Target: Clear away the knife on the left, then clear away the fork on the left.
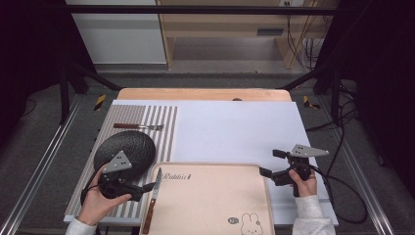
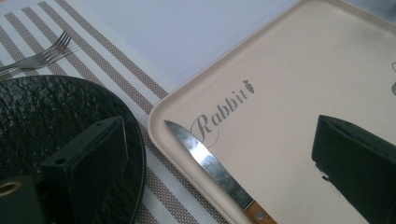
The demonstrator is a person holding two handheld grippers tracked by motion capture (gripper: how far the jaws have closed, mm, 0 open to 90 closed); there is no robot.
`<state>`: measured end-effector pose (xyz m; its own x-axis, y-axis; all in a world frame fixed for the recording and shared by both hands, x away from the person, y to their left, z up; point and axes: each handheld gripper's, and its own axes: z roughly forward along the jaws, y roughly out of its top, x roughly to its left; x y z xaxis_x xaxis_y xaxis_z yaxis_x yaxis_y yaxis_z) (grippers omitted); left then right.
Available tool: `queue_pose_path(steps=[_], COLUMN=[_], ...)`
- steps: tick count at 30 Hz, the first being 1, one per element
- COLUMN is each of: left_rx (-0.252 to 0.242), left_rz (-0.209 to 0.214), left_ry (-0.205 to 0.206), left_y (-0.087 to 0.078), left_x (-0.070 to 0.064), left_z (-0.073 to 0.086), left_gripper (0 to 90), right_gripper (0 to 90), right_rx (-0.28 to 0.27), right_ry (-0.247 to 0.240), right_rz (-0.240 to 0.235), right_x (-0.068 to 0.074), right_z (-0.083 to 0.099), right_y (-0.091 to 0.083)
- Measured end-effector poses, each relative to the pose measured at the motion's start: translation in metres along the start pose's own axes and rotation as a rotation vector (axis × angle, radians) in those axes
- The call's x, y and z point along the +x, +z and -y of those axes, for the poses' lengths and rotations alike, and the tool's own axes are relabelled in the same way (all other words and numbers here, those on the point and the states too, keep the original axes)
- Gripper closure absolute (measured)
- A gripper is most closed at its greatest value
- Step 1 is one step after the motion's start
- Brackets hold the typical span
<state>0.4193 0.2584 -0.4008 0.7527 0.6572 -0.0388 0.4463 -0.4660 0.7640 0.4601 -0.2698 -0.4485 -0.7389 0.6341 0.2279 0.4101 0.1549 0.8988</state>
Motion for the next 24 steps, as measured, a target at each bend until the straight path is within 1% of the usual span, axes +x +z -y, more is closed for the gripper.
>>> queue_pose_path(steps=[2,5,8,11,14,16,18,20,24], left_rx=[0.012,0.008,0.004,0.010,0.014,0.024,0.053,0.064,0.070], left_rz=[-0.013,-0.003,0.001,-0.017,-0.022,-0.025,-0.037,-0.051,-0.053], left_ry=[0.022,0.028,0.051,0.078,0.090,0.097,0.112,0.130,0.158], left_y=[-0.001,-0.003,-0.005,-0.007,-0.008,-0.008,-0.007,-0.006,-0.005], left_x=[0.005,0.011,0.016,0.022,0.028,0.032,0.035,0.036,0.039], left_z=[-0.003,-0.007,-0.011,-0.015,-0.018,-0.020,-0.021,-0.022,-0.025], left_gripper=[1.3,1.2,1.3,1.2,1.1,1.1,1.1,1.0,1.0], right_gripper=[0.3,0.3,0.3,0.3,0.3,0.3,0.3,0.3,0.3], right_rx=[-0.001,0.000,0.000,-0.002,-0.001,-0.002,-0.002,-0.002,-0.001], right_ry=[0.001,0.001,0.003,0.005,0.005,0.006,0.006,0.007,0.008], right_rz=[0.001,0.002,0.002,0.002,0.001,0.002,0.002,0.002,0.002], right_x=[0.000,0.000,-0.001,-0.001,-0.001,-0.001,-0.001,-0.002,-0.002], right_z=[0.000,0.000,0.000,0.000,0.000,0.000,0.000,0.001,0.001], right_y=[0.000,0.000,0.000,0.000,0.000,0.000,-0.001,0.000,0.000])
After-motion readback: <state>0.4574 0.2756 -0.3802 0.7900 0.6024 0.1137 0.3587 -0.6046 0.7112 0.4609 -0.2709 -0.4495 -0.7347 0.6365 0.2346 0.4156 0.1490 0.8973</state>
